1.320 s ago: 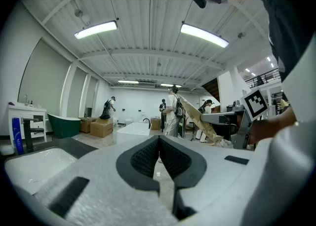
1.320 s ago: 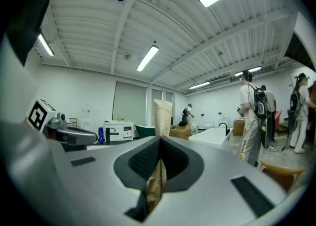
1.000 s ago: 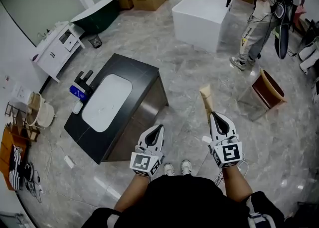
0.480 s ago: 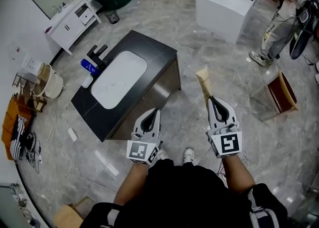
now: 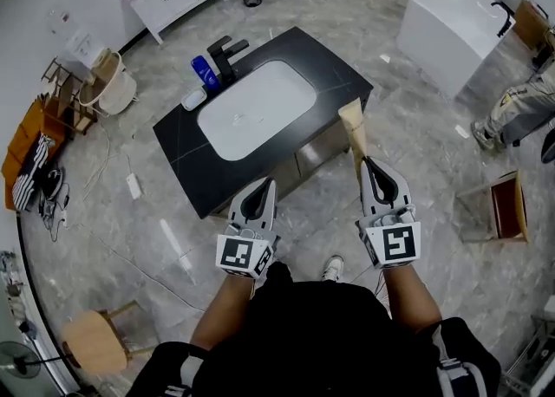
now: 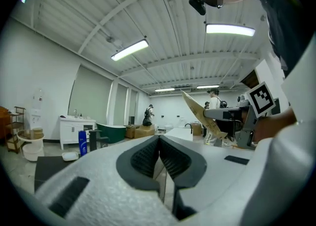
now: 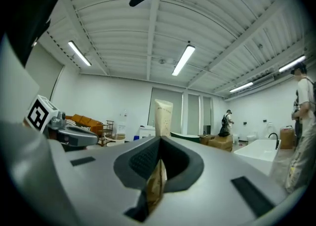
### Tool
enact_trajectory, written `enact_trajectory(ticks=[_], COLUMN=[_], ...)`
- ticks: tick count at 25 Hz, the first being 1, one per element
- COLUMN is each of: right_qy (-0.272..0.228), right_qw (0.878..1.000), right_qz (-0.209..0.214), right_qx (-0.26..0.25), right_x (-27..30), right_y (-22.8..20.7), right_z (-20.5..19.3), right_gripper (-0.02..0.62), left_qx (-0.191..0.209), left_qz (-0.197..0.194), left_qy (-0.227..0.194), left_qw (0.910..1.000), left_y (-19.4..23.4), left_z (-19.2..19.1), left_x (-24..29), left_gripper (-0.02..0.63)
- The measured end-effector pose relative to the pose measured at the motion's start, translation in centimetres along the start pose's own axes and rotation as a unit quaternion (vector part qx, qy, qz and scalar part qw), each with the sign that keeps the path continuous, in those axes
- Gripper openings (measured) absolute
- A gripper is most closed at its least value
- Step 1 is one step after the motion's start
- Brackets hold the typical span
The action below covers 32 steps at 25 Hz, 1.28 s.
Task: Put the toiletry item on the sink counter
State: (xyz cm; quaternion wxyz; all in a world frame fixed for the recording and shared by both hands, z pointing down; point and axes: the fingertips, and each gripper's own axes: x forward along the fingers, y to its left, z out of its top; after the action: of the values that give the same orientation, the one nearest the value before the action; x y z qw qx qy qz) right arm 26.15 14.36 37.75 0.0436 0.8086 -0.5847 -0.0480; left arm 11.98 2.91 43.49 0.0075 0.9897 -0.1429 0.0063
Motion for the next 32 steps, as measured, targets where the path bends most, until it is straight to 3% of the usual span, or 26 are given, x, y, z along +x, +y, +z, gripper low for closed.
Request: enact_trajectory(ticks=[3, 11, 15, 20, 32], right_qy=[0.021, 0.008, 0.002, 0.011, 0.019], right_qw=[1.0, 0.998, 0.997, 0.995, 0.989], right_qz=[0.015, 0.062, 0.082, 0.102, 0.147], right_qx=[-0.013, -0.004, 0.014, 0.0, 0.004], right_x=[3.9, 13.0, 16.2, 19.2, 25.3], right_y=[3.1, 11.3, 15.1, 19.8, 29.8], right_z=[0.1, 1.0, 1.9, 1.3, 0.1], right_gripper=[0.006, 0.007, 0.008, 0.008, 0.008], left_qx=[0.0, 0.005, 0.0, -0.006, -0.015], left_qz=[0.021, 0.081, 0.107, 0.145, 0.18], left_qy=[0.003, 0.014, 0.019, 0.028, 0.028], left_qw=[0.9998, 0.9966, 0.9941, 0.9891, 0.9831], left_y=[4.3, 14.9, 18.8, 23.9, 32.5], left_z=[-0.1, -0.1, -0.3, -1.3, -2.6], left_x=[-1.0, -4.5, -7.0, -10.8, -17.4], left_gripper=[0.008, 0.008, 0.008, 0.008, 0.008])
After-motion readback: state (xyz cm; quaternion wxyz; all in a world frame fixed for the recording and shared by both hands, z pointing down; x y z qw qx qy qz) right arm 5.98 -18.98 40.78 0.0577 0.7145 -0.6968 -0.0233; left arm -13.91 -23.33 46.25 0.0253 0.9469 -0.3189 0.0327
